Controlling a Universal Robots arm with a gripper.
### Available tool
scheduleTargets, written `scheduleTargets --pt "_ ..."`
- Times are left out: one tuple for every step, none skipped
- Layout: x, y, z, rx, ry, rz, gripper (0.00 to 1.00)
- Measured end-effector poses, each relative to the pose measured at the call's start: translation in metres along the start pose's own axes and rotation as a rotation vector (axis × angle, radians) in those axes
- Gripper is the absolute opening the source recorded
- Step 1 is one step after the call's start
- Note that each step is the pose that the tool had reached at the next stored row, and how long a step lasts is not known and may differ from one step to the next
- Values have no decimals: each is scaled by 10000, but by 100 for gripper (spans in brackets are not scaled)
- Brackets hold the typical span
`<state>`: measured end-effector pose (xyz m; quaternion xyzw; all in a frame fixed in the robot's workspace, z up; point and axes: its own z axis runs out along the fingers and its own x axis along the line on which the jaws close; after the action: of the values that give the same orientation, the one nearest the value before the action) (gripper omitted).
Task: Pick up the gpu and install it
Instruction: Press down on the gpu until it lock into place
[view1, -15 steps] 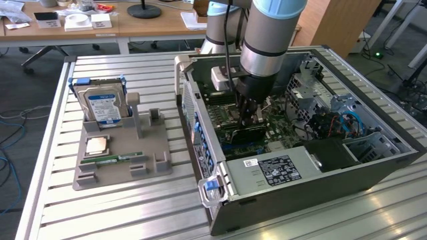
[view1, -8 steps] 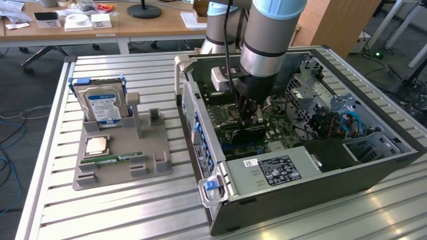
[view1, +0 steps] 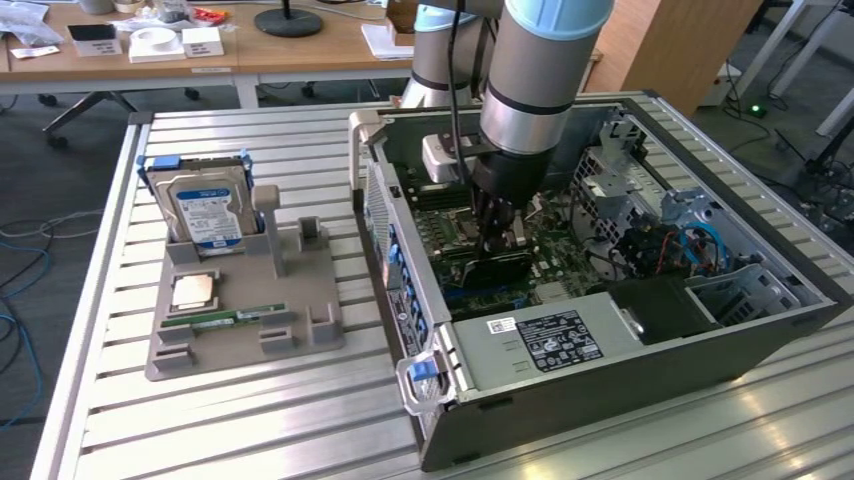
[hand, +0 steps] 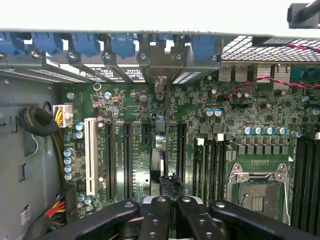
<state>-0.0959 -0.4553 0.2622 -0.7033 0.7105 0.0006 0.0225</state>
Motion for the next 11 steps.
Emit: scheduleTargets --pt "0 0 1 0 0 -1 11" --pt "1 0 3 0 2 -1 11" --pt "1 0 3 -1 3 -2 11" --pt "1 0 4 -1 3 -2 11" --pt "1 0 4 -1 2 -2 11" --pt "0 0 5 1 0 -2 11" --pt "0 1 5 1 0 -1 11" --pt "0 1 5 1 0 -1 11" --pt "0 1 5 1 0 -1 11" --pt "3 2 6 1 -2 -1 11" --pt "6 3 6 2 -1 1 11"
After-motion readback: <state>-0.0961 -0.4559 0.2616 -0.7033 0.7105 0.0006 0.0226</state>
